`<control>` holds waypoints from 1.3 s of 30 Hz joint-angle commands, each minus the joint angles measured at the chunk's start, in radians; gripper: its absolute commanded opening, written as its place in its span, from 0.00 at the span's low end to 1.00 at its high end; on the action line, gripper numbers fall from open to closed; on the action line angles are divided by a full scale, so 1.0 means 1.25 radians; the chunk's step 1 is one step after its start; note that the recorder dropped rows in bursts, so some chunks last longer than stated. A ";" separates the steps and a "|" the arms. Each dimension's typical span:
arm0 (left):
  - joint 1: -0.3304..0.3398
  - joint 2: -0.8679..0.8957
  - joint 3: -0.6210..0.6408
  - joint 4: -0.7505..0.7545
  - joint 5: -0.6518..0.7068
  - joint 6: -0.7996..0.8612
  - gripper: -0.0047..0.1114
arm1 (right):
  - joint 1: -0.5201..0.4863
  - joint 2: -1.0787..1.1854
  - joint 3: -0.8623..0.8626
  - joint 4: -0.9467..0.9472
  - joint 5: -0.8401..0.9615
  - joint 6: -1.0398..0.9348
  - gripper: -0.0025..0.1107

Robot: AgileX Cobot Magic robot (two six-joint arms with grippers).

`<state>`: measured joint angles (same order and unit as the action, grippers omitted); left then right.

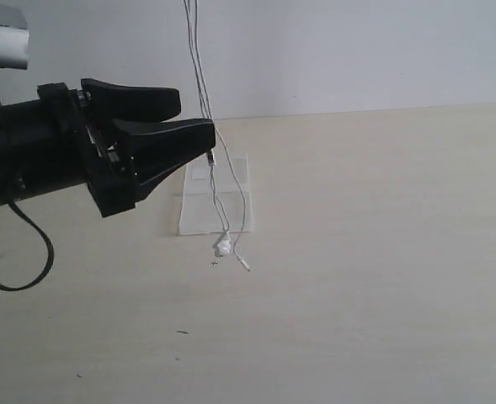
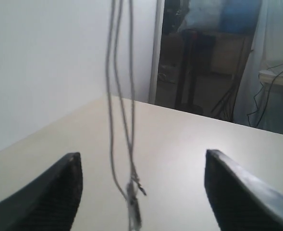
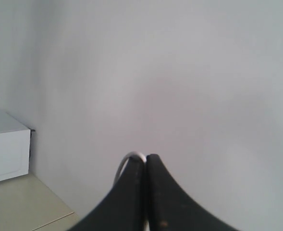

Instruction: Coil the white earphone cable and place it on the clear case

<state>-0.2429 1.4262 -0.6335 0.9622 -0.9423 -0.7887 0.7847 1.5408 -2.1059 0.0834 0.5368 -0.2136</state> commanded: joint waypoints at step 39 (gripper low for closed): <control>-0.077 0.066 -0.156 -0.031 0.062 -0.021 0.48 | 0.001 -0.013 -0.005 -0.067 -0.014 0.033 0.02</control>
<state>-0.3311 1.5162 -0.8222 0.9186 -0.8480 -0.8102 0.7847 1.5332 -2.1059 0.0000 0.5342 -0.1744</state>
